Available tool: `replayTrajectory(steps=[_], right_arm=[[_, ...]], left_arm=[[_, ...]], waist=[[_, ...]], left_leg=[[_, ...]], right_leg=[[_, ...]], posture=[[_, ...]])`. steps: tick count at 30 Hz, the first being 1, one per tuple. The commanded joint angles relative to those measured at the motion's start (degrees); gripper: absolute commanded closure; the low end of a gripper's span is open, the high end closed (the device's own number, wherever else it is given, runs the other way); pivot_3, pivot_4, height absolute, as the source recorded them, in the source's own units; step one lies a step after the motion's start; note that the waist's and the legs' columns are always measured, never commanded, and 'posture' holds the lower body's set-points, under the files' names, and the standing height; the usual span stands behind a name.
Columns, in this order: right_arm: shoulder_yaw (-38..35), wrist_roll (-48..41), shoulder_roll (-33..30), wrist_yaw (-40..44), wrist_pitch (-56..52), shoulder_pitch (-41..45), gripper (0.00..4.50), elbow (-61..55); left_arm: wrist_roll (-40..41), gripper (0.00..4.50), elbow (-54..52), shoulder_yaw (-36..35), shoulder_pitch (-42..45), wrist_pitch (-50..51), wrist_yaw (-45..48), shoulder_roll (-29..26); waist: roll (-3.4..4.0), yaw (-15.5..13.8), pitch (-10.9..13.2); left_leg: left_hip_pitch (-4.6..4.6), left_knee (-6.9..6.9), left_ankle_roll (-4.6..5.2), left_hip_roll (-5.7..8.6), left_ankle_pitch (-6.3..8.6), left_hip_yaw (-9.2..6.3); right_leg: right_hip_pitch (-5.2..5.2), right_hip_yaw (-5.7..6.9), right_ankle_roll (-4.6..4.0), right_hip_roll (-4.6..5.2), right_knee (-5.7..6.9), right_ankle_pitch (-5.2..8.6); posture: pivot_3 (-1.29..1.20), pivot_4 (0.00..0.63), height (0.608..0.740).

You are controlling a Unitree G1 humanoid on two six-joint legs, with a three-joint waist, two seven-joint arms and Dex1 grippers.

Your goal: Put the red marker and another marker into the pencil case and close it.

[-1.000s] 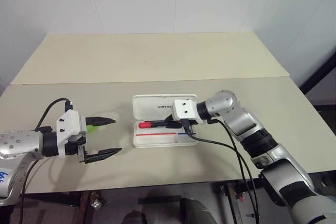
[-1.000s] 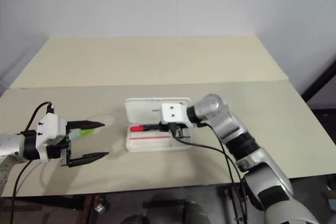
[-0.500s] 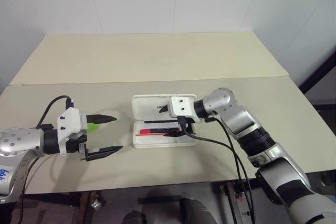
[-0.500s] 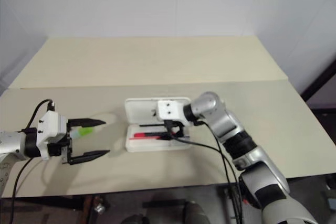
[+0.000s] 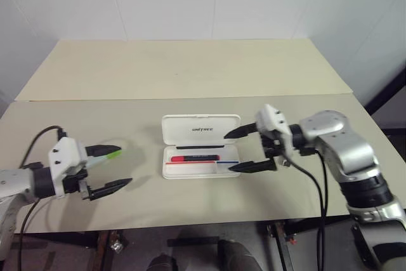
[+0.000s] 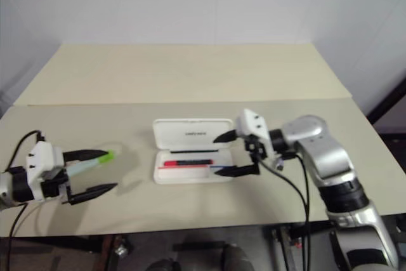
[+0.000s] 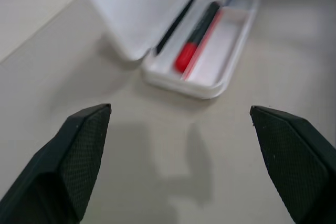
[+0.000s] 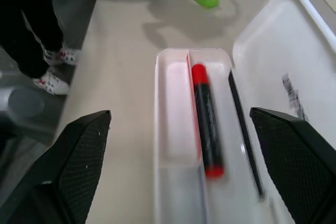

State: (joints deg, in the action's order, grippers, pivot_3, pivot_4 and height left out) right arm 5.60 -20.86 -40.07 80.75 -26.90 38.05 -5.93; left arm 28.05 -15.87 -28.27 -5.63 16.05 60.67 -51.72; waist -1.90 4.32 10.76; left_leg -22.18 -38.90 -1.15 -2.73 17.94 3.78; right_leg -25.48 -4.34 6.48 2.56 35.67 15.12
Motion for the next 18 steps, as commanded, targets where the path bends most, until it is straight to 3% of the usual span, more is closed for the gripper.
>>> replayTrajectory(steps=[1, 10, 14, 18], right_arm=[[-4.0, -2.6, -2.8, 2.7, 4.9, -1.1, 0.02, -0.5], [-5.6, -3.9, -4.5, -1.2, 3.6, -0.1, 0.02, 0.7], [-4.8, -4.3, -4.0, -3.0, 2.1, 0.0, 0.02, -1.0], [-4.6, -4.9, -3.8, -5.1, 0.2, -0.7, 0.02, -2.8]], left_arm=[[-0.4, 0.00, 1.5, -4.2, -1.1, -1.7, -1.2, 0.4], [-2.7, 0.00, 10.1, -8.0, -5.9, -3.2, 4.2, -4.3], [-4.9, 0.00, 23.5, -4.4, 1.7, -5.2, 9.6, -12.8], [-6.9, 0.00, 34.2, 1.0, 9.4, -7.9, 13.7, -16.5]], waist=[[0.00, 0.2, 0.0], [-0.02, 0.4, 0.0], [-0.02, -0.1, 0.0], [0.02, -0.2, 0.0]], left_leg=[[0.04, 0.00, 0.00, 0.00, 0.00, 0.00], [0.10, 0.00, 0.00, -0.04, 0.00, 0.00], [0.08, 0.00, -0.01, -0.02, -0.01, -0.04], [0.07, 0.04, -0.03, -0.01, 0.00, 0.01]], right_leg=[[0.01, 0.00, 0.00, -0.01, 0.03, 0.00], [-0.01, 0.03, -0.10, -0.03, 0.12, 0.05], [-0.01, 0.11, -0.22, 0.01, 0.11, 0.12], [-0.01, 0.12, -0.24, 0.03, 0.06, 0.12]], posture=[[0.00, 0.150, 0.740], [0.00, 0.150, 0.740], [0.00, 0.150, 0.740], [0.00, 0.150, 0.740]])
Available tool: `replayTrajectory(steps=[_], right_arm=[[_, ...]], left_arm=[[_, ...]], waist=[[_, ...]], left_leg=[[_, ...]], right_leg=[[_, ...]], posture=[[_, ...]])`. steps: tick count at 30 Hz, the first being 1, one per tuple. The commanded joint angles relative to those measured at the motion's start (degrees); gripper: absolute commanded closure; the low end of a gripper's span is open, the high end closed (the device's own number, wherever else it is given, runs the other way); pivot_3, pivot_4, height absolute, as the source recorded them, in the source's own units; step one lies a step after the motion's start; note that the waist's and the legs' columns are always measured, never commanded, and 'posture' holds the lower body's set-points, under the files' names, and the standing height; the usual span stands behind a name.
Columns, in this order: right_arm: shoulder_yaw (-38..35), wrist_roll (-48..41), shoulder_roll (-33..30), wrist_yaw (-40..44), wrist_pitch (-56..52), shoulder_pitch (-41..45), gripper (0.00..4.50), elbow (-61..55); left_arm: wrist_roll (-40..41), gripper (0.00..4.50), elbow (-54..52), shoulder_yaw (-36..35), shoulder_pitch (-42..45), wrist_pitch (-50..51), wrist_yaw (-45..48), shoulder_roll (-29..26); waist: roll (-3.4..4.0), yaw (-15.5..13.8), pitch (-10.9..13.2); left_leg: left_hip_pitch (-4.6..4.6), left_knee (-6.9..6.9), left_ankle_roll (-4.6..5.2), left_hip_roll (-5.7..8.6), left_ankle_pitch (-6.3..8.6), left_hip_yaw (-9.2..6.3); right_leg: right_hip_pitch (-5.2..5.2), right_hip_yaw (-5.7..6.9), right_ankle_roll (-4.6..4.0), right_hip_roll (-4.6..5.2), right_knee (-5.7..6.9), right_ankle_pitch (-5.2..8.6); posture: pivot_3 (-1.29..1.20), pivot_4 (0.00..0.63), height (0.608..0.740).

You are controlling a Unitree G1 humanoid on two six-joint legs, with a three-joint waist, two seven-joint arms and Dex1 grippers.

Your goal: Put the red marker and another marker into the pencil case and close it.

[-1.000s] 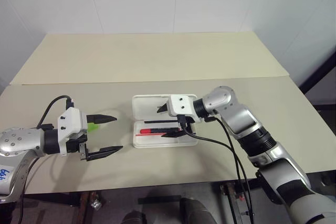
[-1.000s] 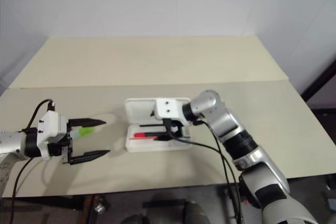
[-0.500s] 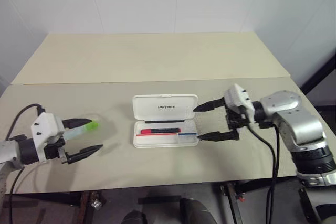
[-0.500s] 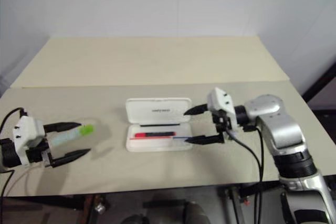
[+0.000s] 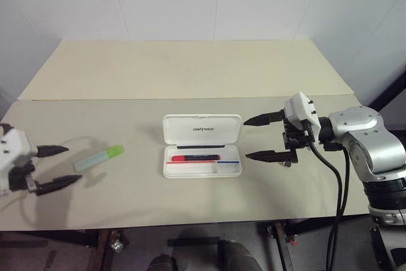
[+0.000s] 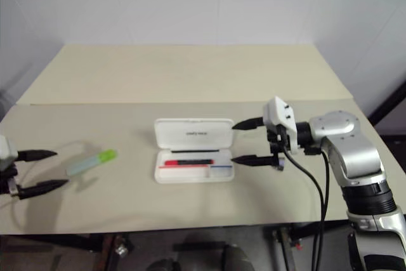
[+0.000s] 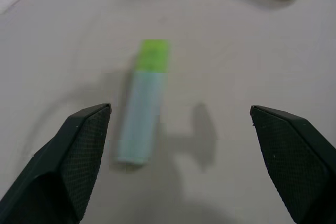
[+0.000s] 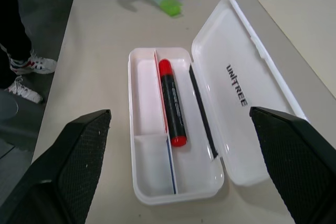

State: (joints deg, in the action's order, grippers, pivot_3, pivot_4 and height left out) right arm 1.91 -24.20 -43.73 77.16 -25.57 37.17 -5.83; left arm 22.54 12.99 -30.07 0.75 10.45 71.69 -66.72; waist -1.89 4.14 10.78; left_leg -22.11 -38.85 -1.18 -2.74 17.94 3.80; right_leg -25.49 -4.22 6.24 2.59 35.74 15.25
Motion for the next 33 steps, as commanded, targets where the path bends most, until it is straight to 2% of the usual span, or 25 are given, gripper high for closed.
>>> replayTrajectory(steps=[1, 7, 14, 20, 26, 29, 33], right_arm=[[-0.9, -1.6, -0.1, -2.0, -1.5, 0.0, 0.02, -3.4], [-1.5, -3.1, -0.2, -5.4, -4.9, -1.1, 0.02, -7.2], [-1.9, -4.8, -0.3, -8.5, -7.5, -1.9, 0.02, -10.0], [-2.5, -6.5, -0.5, -10.5, -8.9, -2.6, 0.02, -11.9], [-3.1, -8.1, -0.9, -12.2, -9.8, -3.3, 0.02, -13.2], [-3.2, -8.6, -1.0, -12.7, -10.0, -3.6, 0.00, -13.6], [-3.1, -9.1, -0.9, -13.3, -9.9, -3.3, 0.00, -13.6]], left_arm=[[-1.8, 0.00, 7.2, 3.9, 4.5, -2.8, 3.6, -1.9], [-6.3, 0.00, 18.4, 13.7, 16.0, -7.8, 7.0, -0.6], [-10.7, 0.00, 27.8, 20.8, 26.3, -11.8, 7.3, 3.0], [-14.5, 0.00, 34.6, 24.8, 30.9, -14.7, 6.5, 6.0], [-17.1, 0.00, 37.1, 26.4, 32.2, -15.0, 4.2, 6.9], [-17.4, 0.61, 36.7, 26.6, 31.8, -15.7, 3.9, 7.3], [-17.2, 1.90, 36.1, 26.5, 31.2, -15.3, 3.6, 7.2]], waist=[[0.01, 0.0, 0.0], [0.00, -0.1, 0.0], [-0.01, -1.0, 0.0], [-0.02, -1.1, 0.0], [-0.06, -1.2, 0.0], [-0.06, -1.2, 0.0], [-0.06, -1.2, 0.0]], left_leg=[[0.00, 0.04, -0.01, 0.00, 0.01, 0.03], [-0.11, 0.23, -0.04, -0.05, 0.03, 0.06], [-0.12, 0.16, -0.03, -0.04, 0.03, 0.10], [-0.14, -0.07, -0.02, -0.04, 0.04, 0.09], [-0.13, -0.14, -0.02, -0.05, 0.03, 0.05], [-0.11, -0.14, -0.02, -0.05, 0.03, 0.05], [-0.10, -0.14, -0.02, -0.05, 0.03, 0.05]], right_leg=[[-0.01, 0.00, 0.04, 0.01, 0.01, -0.02], [-0.12, 0.06, 0.05, -0.08, 0.10, -0.02], [-0.12, 0.06, 0.08, -0.08, 0.13, -0.03], [-0.09, 0.06, 0.10, -0.08, 0.17, -0.04], [-0.09, 0.06, 0.11, -0.09, 0.19, -0.05], [-0.09, 0.06, 0.11, -0.08, 0.20, -0.05], [-0.09, 0.06, 0.11, -0.08, 0.22, -0.05]], posture=[[0.00, 0.150, 0.740], [0.00, 0.150, 0.740], [0.00, 0.150, 0.740], [0.00, 0.150, 0.740], [0.00, 0.150, 0.740], [0.00, 0.150, 0.740], [0.00, 0.150, 0.740]])
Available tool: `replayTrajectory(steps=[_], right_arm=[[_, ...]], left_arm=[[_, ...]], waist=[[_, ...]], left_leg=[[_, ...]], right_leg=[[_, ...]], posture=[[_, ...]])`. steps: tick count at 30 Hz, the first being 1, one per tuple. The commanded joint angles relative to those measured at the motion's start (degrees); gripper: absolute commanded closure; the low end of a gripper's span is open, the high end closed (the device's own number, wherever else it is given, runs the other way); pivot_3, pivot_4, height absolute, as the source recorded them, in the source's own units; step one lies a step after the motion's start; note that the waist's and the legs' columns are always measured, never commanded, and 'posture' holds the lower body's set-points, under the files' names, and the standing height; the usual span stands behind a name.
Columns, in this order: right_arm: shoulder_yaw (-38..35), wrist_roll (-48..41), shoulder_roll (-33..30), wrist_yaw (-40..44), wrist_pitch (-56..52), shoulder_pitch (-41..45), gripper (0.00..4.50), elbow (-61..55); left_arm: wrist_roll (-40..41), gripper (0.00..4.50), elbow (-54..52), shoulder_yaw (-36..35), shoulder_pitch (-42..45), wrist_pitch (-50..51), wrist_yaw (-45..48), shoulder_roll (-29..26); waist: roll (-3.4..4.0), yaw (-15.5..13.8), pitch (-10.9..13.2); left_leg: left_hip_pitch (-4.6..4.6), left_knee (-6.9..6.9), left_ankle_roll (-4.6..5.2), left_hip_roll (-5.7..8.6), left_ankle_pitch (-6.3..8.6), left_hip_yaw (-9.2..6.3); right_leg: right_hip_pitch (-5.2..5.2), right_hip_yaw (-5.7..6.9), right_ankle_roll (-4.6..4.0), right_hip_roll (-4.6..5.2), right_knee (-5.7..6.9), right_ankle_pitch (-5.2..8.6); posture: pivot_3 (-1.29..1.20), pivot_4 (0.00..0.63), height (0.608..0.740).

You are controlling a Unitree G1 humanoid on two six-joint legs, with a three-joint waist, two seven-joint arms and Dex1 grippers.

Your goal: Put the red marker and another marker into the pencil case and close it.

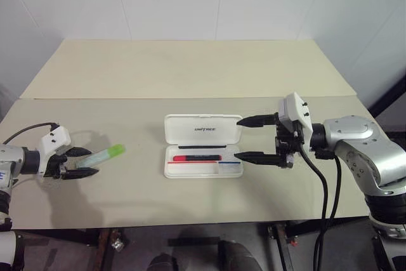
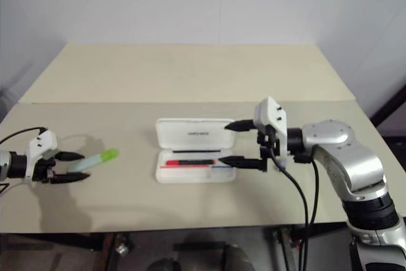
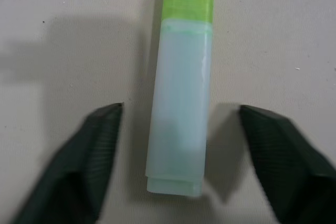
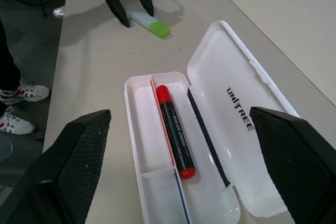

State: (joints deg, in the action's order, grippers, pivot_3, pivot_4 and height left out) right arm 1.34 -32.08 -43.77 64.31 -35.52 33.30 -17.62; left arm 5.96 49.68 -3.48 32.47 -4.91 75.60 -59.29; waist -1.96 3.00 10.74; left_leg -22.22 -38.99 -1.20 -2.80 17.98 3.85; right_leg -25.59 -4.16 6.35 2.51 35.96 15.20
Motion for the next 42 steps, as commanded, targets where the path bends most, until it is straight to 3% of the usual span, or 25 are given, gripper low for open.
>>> replayTrajectory(steps=[1, 5, 15, 25, 32, 42], right_arm=[[-2.4, -1.2, -0.9, -0.6, 0.1, 0.6, 0.00, -1.8], [-2.3, -1.5, -0.9, -0.7, 0.2, 0.5, 0.00, -1.9], [-1.7, -1.1, -1.2, -0.2, 1.1, 0.7, 0.00, -1.0], [-0.8, 2.7, -2.2, 3.0, 6.7, -1.5, 0.00, 4.5], [-1.3, 4.8, -2.4, 3.5, 9.7, -4.2, 0.00, 6.9], [-3.3, 4.4, -3.2, 1.2, 8.8, -8.3, 0.00, 3.9]], left_arm=[[-0.7, 2.18, -0.6, -0.1, -0.6, 0.0, -0.5, -0.3], [-0.3, 3.44, -0.9, -0.4, -1.2, 0.2, -0.6, -0.5], [0.8, 3.44, -4.9, -2.5, -4.2, -1.5, -2.1, -0.9], [9.3, 3.44, -29.2, -9.0, -10.4, 5.3, 1.4, -4.2], [11.8, 3.44, -48.6, -3.9, -10.7, 19.4, -0.7, -1.7], [9.4, 3.44, -55.0, 7.3, -3.0, 27.5, -3.0, 4.7]], waist=[[0.00, 0.0, 0.0], [0.00, 0.0, 0.0], [0.00, 0.0, 0.0], [-0.02, 0.0, 0.0], [0.00, -0.3, 0.0], [0.00, -0.5, 0.0]], left_leg=[[0.00, 0.00, 0.00, 0.00, 0.00, 0.00], [0.00, 0.00, 0.00, 0.00, 0.00, 0.00], [0.01, 0.00, 0.00, -0.01, 0.00, 0.00], [-0.07, 0.02, 0.01, -0.01, 0.01, -0.02], [-0.05, 0.01, 0.01, 0.02, 0.01, -0.01], [0.04, -0.08, 0.00, 0.02, -0.01, 0.01]], right_leg=[[0.00, 0.00, 0.00, 0.00, 0.00, 0.00], [0.00, 0.00, 0.00, 0.01, 0.00, 0.00], [0.01, -0.01, 0.00, 0.01, 0.01, 0.00], [0.01, 0.01, 0.01, 0.04, 0.01, 0.00], [0.05, -0.03, 0.04, 0.01, -0.03, -0.02], [0.05, -0.22, 0.08, -0.13, -0.02, -0.04]], posture=[[0.00, 0.150, 0.740], [0.00, 0.150, 0.740], [0.00, 0.150, 0.740], [0.00, 0.150, 0.740], [0.00, 0.150, 0.740], [0.00, 0.150, 0.740]])
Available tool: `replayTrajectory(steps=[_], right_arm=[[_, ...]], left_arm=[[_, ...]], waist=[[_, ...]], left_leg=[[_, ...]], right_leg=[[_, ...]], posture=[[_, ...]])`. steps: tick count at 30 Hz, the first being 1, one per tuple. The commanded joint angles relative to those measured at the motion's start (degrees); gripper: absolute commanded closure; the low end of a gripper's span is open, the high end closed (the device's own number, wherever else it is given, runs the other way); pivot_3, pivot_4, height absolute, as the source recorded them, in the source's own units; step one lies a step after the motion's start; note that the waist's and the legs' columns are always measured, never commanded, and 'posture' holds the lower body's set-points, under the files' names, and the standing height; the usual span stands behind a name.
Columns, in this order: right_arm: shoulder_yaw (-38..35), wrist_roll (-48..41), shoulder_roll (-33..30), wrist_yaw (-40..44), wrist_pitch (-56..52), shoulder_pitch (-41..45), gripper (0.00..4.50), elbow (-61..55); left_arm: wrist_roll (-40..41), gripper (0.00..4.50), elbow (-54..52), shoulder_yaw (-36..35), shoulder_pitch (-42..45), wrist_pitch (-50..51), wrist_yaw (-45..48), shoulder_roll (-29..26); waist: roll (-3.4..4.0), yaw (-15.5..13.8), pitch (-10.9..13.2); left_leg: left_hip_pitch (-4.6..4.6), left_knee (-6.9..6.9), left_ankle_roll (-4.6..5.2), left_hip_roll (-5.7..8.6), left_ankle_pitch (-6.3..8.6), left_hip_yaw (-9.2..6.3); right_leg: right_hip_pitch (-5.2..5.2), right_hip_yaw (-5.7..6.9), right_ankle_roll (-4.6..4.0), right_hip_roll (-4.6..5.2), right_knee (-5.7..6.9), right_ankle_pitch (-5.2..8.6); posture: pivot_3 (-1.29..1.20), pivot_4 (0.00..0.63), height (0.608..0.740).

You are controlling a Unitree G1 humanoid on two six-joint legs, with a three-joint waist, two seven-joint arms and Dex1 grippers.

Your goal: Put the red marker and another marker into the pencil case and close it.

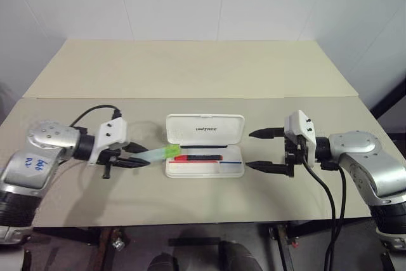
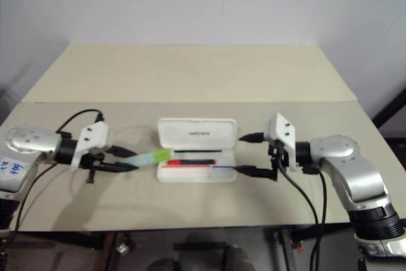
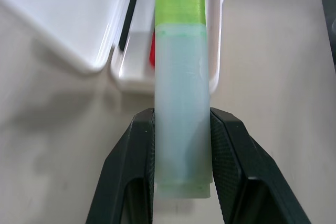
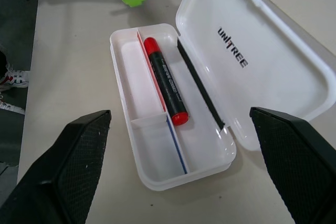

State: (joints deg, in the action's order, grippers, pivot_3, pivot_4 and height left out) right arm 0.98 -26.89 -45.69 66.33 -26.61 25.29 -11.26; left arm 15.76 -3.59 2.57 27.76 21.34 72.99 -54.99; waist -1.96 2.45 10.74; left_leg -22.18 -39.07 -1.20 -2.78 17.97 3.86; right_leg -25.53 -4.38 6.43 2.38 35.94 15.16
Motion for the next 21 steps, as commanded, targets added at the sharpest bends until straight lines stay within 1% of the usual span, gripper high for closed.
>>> replayTrajectory(steps=[1, 4, 11, 21], right_arm=[[-3.2, -0.9, -1.4, -1.1, -0.3, -0.7, 0.00, -2.9], [-4.2, -1.4, -1.6, -2.1, -1.0, -2.4, 0.00, -4.6], [-5.3, -2.3, -1.3, -4.5, -2.2, -4.6, 0.00, -7.3], [-5.4, -3.0, -0.7, -6.8, -2.8, -5.7, 0.00, -9.2]], left_arm=[[-0.7, 3.44, -1.8, 2.3, 2.4, 1.8, -0.4, 1.1], [-2.1, 3.44, -1.5, 5.6, 4.9, 3.2, -1.3, 3.5], [-4.7, 3.44, 0.3, 10.8, 9.0, 4.4, -1.8, 7.7], [-7.2, 3.44, 3.0, 14.1, 12.7, 4.7, -1.4, 11.1]], waist=[[0.00, 0.0, 0.0], [0.00, -0.4, 0.0], [0.00, -0.9, 0.0], [0.00, -0.9, 0.0]], left_leg=[[0.00, 0.00, 0.00, 0.00, 0.00, 0.01], [-0.01, 0.00, 0.00, 0.00, 0.00, -0.01], [-0.01, -0.03, 0.00, 0.04, 0.00, 0.03], [0.00, -0.05, 0.01, 0.07, -0.01, 0.05]], right_leg=[[0.00, -0.02, 0.01, 0.00, 0.00, 0.00], [0.00, -0.06, 0.01, -0.04, -0.03, 0.00], [0.00, -0.28, 0.07, -0.09, -0.04, -0.03], [0.02, -0.39, 0.13, -0.13, -0.06, -0.07]], posture=[[0.00, 0.150, 0.740], [0.00, 0.150, 0.740], [0.00, 0.150, 0.740], [0.00, 0.150, 0.740]])
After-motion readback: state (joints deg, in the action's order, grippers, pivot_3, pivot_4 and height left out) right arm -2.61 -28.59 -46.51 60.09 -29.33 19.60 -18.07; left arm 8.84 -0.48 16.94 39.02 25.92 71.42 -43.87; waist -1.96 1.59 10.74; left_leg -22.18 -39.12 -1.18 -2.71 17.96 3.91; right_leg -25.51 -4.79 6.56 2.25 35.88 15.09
